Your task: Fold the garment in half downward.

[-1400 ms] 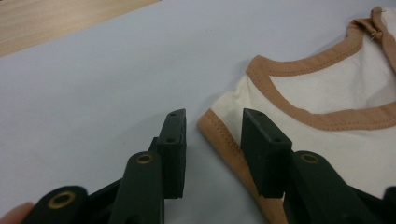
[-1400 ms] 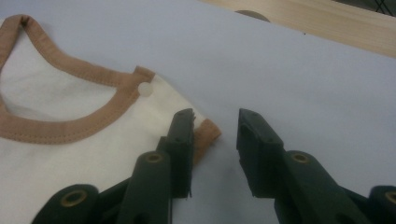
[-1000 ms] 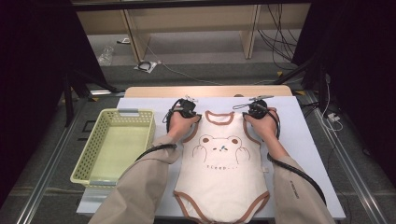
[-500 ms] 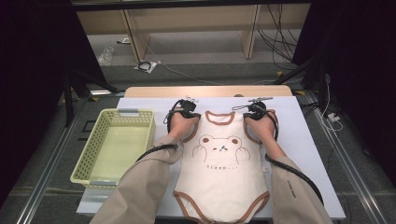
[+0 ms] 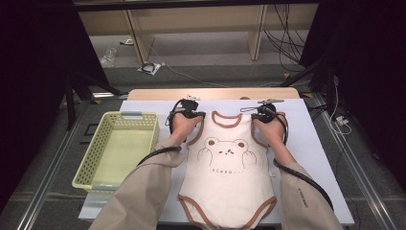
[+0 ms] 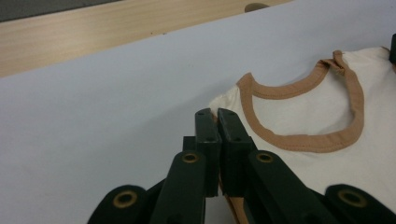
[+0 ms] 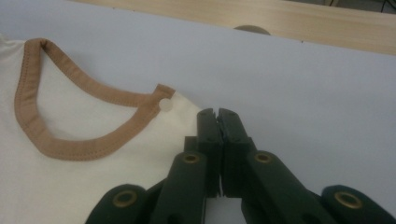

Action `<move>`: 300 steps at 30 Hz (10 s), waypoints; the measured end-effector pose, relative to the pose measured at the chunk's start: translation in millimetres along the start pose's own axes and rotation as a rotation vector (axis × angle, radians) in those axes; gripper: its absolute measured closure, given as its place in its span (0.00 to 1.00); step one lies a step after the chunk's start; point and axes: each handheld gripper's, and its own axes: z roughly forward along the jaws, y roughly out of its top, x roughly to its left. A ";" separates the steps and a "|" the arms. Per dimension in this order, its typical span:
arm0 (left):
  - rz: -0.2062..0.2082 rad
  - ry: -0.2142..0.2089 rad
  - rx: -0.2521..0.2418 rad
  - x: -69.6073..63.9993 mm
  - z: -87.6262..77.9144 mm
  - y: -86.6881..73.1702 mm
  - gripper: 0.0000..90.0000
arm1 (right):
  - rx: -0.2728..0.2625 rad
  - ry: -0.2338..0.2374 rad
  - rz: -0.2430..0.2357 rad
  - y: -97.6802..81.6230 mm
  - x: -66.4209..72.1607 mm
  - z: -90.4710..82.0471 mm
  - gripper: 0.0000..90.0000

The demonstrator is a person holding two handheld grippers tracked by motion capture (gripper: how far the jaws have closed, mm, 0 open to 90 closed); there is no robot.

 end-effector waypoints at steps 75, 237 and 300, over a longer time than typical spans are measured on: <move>-0.023 -0.061 -0.202 7.5 -58.6 43.9 0.98 | -0.202 -0.015 -0.065 51.8 15.7 -46.9 0.99; 0.129 -0.184 -0.242 -26.9 -130.1 -67.5 0.98 | -0.236 0.157 -0.158 -60.4 35.1 -119.2 0.99; 0.177 -0.227 -0.185 -44.8 -145.7 -87.9 0.98 | -0.204 0.181 -0.190 -82.2 37.3 -137.2 0.99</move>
